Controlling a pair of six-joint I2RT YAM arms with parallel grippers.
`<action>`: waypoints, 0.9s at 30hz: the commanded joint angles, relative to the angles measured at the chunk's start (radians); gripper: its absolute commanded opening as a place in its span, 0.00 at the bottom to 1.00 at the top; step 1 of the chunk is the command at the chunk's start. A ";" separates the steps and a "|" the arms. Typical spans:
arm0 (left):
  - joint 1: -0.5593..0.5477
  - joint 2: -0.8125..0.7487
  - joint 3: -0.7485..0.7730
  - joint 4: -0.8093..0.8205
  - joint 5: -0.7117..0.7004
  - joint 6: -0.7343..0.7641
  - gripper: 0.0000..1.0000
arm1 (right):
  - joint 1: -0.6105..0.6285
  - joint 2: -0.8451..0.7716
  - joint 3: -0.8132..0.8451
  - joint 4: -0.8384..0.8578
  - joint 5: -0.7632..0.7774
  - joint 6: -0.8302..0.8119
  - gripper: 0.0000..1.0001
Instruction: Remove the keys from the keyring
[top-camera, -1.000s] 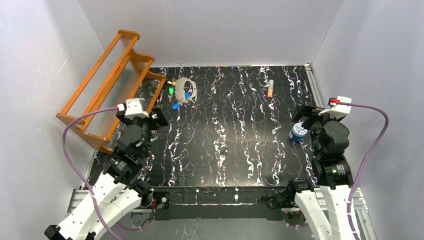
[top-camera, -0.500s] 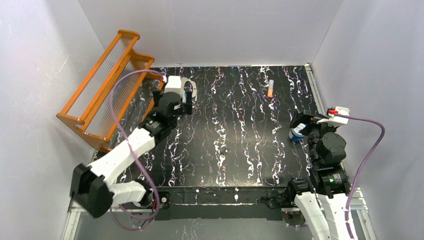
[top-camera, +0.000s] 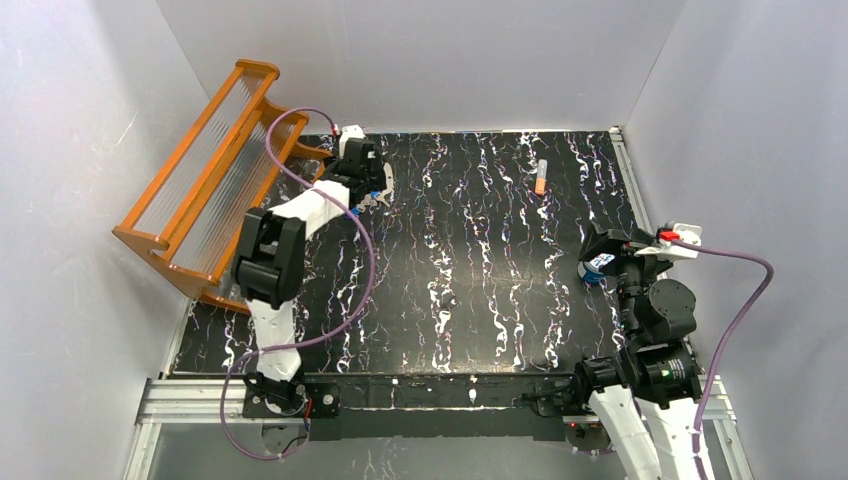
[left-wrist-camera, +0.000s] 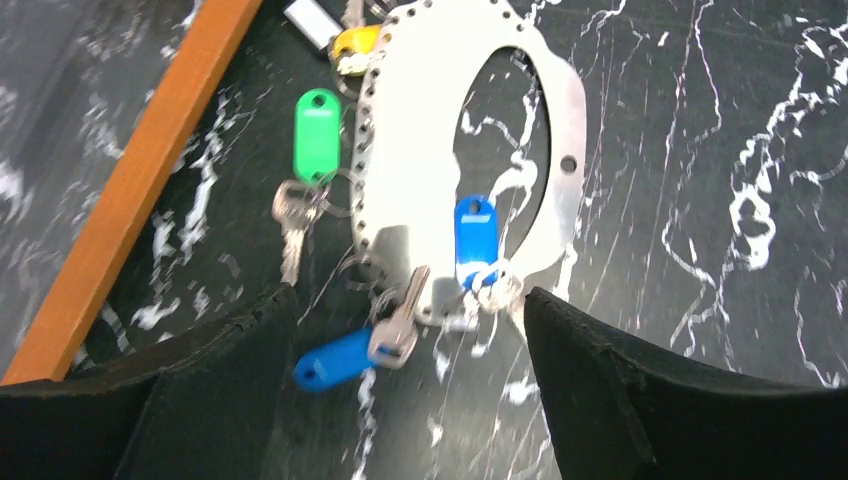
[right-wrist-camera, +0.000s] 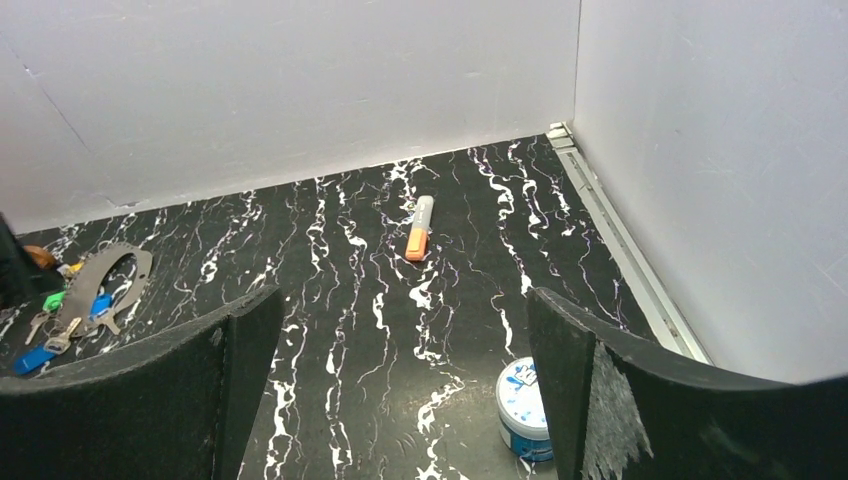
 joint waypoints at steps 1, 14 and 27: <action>-0.005 0.128 0.157 -0.016 -0.043 0.020 0.78 | 0.015 -0.012 -0.009 0.057 -0.003 -0.016 0.99; 0.047 0.433 0.414 -0.019 -0.161 0.115 0.75 | 0.021 -0.003 -0.020 0.070 -0.051 -0.031 0.99; 0.062 0.411 0.282 -0.078 0.002 0.069 0.47 | 0.021 0.005 -0.025 0.080 -0.072 -0.042 0.99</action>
